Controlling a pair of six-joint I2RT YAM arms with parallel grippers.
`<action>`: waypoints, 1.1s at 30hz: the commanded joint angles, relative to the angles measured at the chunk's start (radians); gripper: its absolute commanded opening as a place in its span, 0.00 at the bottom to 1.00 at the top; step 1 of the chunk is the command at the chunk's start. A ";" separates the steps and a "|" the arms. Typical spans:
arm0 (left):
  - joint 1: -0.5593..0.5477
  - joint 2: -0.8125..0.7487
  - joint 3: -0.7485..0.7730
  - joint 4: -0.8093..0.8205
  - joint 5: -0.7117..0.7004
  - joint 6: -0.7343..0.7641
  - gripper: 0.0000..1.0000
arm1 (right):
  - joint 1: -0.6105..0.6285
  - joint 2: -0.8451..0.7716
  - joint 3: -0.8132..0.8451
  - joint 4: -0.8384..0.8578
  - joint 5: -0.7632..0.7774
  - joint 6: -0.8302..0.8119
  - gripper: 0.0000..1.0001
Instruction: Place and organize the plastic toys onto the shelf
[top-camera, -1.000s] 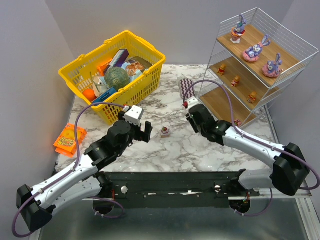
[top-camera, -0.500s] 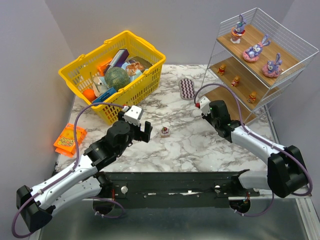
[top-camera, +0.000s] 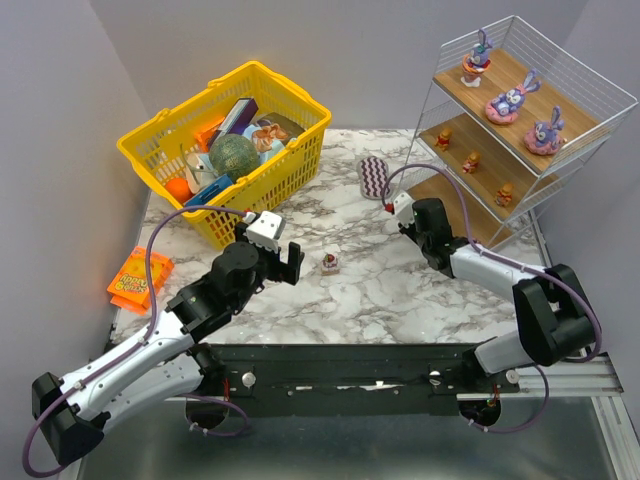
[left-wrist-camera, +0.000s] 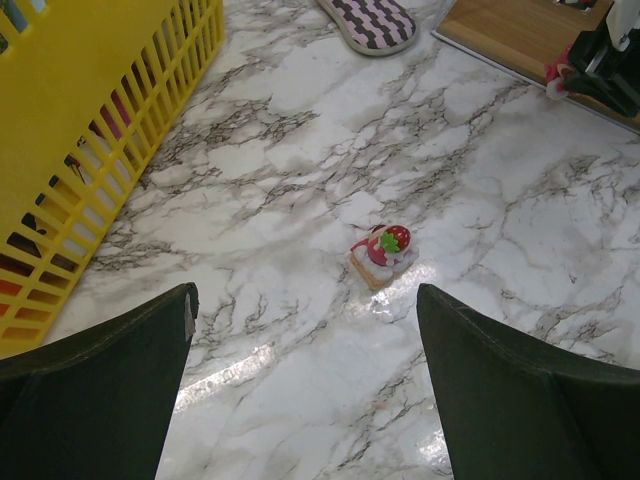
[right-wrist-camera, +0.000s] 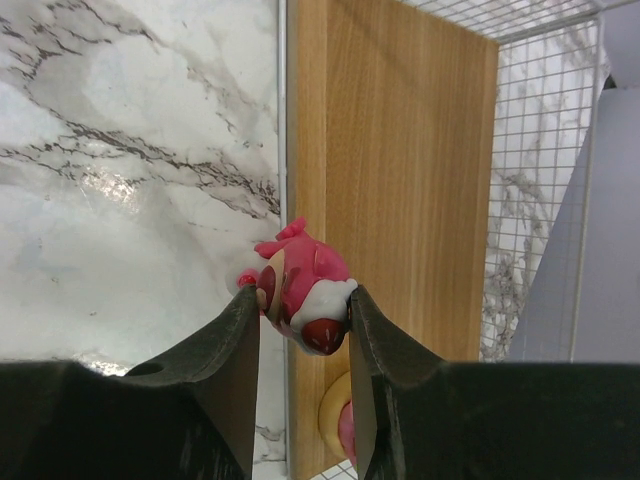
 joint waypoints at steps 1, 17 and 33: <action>0.008 -0.017 -0.017 0.010 -0.036 0.000 0.99 | -0.019 0.045 0.019 0.070 0.052 0.026 0.11; 0.008 -0.009 -0.019 0.013 -0.033 0.001 0.99 | -0.063 0.093 -0.009 0.154 0.138 0.069 0.19; 0.006 -0.005 -0.019 0.013 -0.029 0.004 0.99 | -0.085 0.129 0.023 0.133 0.199 0.161 0.45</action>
